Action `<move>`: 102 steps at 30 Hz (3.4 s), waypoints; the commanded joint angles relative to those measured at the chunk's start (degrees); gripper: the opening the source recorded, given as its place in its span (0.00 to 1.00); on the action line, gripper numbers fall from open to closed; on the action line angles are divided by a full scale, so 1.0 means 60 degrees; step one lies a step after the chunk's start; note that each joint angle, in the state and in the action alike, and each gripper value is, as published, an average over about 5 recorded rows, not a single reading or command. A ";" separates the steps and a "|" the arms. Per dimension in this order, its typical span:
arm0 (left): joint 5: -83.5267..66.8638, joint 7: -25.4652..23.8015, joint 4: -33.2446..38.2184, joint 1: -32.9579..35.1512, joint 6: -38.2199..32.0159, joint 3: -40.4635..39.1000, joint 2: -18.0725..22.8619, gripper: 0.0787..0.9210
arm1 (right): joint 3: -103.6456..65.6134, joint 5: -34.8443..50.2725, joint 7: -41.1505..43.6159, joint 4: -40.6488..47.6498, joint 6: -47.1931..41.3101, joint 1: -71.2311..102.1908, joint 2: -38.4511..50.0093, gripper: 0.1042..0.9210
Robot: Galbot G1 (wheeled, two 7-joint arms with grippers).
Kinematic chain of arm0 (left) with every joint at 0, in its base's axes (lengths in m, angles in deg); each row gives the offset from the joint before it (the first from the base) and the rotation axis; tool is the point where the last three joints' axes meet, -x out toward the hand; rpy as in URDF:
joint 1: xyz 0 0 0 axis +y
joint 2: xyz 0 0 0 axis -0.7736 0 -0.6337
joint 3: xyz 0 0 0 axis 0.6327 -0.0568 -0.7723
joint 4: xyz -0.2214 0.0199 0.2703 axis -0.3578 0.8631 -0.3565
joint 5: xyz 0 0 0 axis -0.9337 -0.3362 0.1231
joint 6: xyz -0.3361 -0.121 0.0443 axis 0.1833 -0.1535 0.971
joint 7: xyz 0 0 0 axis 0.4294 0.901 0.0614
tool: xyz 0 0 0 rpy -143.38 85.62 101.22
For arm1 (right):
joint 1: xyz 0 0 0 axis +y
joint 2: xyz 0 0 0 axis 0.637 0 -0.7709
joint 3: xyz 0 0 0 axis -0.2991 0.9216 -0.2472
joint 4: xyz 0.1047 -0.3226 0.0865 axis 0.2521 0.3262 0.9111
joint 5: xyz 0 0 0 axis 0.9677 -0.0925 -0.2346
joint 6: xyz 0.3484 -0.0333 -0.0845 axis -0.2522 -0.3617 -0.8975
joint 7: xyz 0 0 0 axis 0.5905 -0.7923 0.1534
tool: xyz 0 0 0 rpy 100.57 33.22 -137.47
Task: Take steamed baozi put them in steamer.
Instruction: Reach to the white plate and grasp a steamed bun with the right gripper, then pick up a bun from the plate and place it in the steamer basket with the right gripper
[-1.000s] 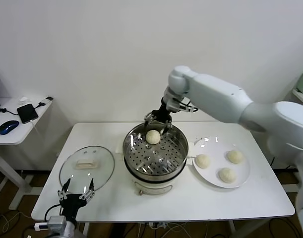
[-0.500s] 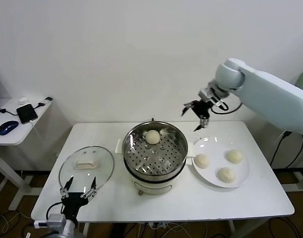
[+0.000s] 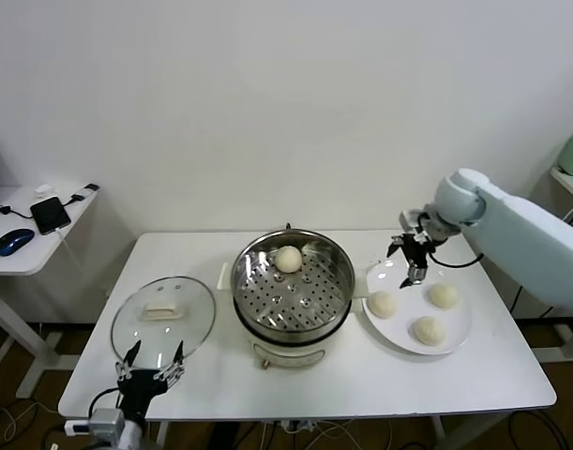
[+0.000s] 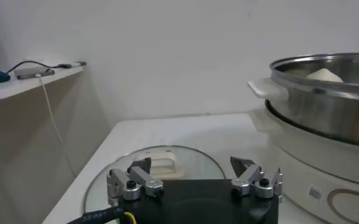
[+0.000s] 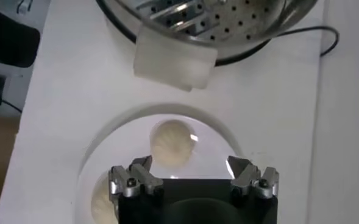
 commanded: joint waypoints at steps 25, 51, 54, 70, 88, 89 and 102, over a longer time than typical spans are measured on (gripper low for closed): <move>0.0052 -0.0042 -0.0363 -0.0167 0.0020 -0.0084 0.0035 0.88 | -0.1223 -0.1095 -0.0517 0.2622 0.0843 0.1634 -0.1606 0.88; 0.0096 -0.0025 -0.0354 -0.0138 -0.0016 -0.0132 0.0062 0.88 | -0.1256 -0.0975 -0.0692 0.2610 0.0764 0.1580 -0.1631 0.67; 0.0106 -0.0029 -0.0315 -0.0135 -0.0013 -0.0139 0.0067 0.88 | -0.1267 -0.0949 -0.0645 0.2532 0.0709 0.1545 -0.1540 0.60; 0.0423 -0.0083 -0.0231 -0.0394 0.0022 -0.0348 0.0044 0.88 | 0.3202 0.3157 0.0200 -0.1249 -0.2000 -0.3454 0.1115 0.51; 0.0151 -0.0187 0.0090 -0.0560 0.0135 -0.0251 -0.0089 0.88 | 0.7219 0.7379 -0.0442 -0.1727 -0.4950 -0.7478 -0.2929 0.51; 0.0111 -0.0187 0.0100 -0.0568 0.0136 -0.0241 -0.0087 0.88 | 0.7155 0.7387 -0.0518 -0.1525 -0.5020 -0.7276 -0.3263 0.51; -0.0347 -0.0208 0.0107 -0.0748 0.0188 -0.0047 -0.0122 0.88 | 0.6924 0.6866 -0.1025 0.1517 -0.5221 -0.4953 -0.6424 0.51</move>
